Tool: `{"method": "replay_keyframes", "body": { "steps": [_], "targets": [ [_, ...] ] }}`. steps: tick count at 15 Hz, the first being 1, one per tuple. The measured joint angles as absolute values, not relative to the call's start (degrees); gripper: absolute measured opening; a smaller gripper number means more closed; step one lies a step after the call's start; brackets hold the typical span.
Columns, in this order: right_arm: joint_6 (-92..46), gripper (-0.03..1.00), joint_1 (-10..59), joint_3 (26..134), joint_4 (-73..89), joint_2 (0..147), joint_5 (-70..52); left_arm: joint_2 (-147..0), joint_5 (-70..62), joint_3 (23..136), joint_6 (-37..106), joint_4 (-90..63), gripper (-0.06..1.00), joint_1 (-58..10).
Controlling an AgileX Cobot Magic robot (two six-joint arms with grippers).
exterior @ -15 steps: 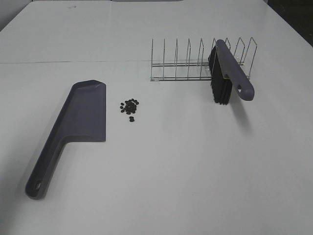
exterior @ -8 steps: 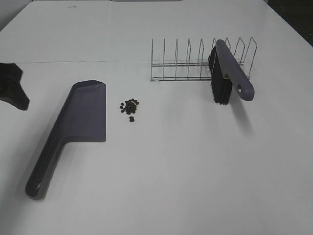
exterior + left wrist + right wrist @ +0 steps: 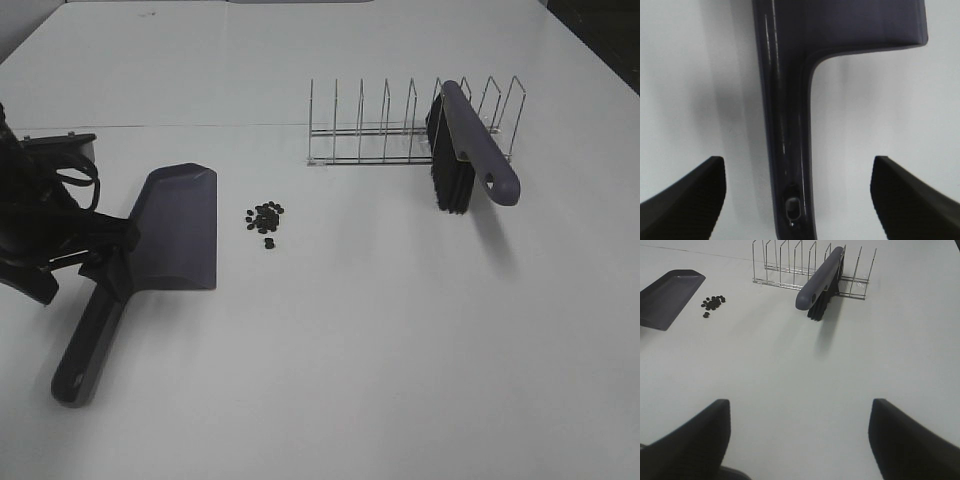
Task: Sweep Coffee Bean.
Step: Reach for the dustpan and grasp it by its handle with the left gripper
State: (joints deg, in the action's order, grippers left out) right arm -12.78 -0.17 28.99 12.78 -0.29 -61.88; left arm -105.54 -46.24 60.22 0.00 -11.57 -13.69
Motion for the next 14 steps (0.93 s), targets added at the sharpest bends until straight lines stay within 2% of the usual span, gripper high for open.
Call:
{"method": "replay_keyframes", "body": {
  "steps": [12, 14],
  "targets": [
    [-12.8, 0.68, -0.2, 29.0, 12.7, -0.3, -61.9, -115.0, -41.1, 60.8, -5.2, -7.3, 0.73, -14.9],
    [-12.8, 0.68, -0.2, 29.0, 12.7, -0.3, -61.9, -115.0, -40.9, 60.8, -5.2, -6.8, 0.63, -14.9]
  ]
}}
